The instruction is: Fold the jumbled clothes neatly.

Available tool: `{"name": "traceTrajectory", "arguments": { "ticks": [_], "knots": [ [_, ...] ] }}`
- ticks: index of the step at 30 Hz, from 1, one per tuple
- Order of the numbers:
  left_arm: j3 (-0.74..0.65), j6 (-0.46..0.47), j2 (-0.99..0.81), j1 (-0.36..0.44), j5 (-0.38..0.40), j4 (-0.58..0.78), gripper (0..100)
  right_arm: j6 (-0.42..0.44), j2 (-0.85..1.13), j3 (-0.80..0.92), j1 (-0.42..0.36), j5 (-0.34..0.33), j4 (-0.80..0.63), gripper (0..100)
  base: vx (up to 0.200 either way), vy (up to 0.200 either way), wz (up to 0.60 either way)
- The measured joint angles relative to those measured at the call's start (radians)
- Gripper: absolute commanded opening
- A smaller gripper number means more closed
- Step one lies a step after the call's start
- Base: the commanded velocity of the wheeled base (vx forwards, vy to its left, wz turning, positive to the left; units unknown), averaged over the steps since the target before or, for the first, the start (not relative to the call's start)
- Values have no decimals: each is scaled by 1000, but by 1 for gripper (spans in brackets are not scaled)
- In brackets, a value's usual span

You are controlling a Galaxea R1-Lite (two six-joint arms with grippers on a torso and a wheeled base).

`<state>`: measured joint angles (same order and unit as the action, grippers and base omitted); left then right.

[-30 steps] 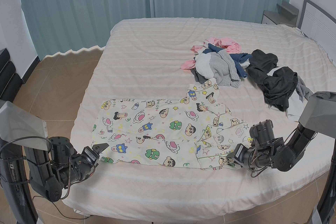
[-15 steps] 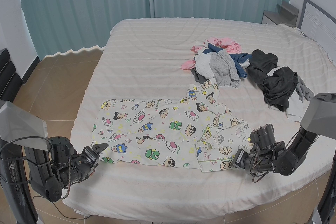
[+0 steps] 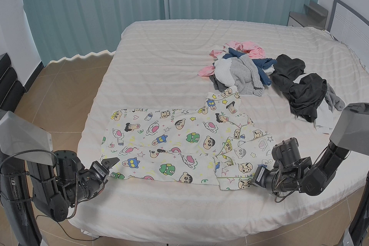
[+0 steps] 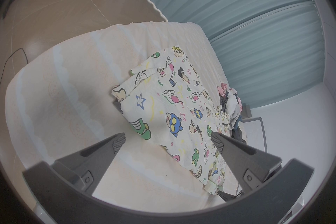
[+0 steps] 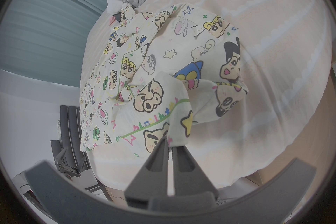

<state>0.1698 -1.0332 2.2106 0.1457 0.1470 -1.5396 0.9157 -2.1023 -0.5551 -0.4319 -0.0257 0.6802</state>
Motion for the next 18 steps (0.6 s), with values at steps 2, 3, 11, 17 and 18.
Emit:
{"name": "traceTrajectory", "arguments": {
  "ticks": [2, 3, 11, 17, 18],
  "knots": [
    [0, 0, 1, 1, 0, 0, 100, 0, 0, 0, 5, 0, 0, 100, 0, 0, 0],
    [0, 0, 2, 1, 0, 0, 100, 0, 0, 2, 8, 0, 0, 100, 0, 0, 0],
    [-16, 15, -3, 2, 1, 0, 100, 2, 24, 43, 14, 11, 7, 100, 0, 0, 0],
    [-34, 32, -5, 36, -32, 10, 100, 44, 75, 91, -9, 71, 10, 100, 0, 0, 0],
    [-34, 33, -4, 46, -51, 13, 100, 61, 85, 100, -19, 83, 10, 100, 0, 0, 0]
  ]
}}
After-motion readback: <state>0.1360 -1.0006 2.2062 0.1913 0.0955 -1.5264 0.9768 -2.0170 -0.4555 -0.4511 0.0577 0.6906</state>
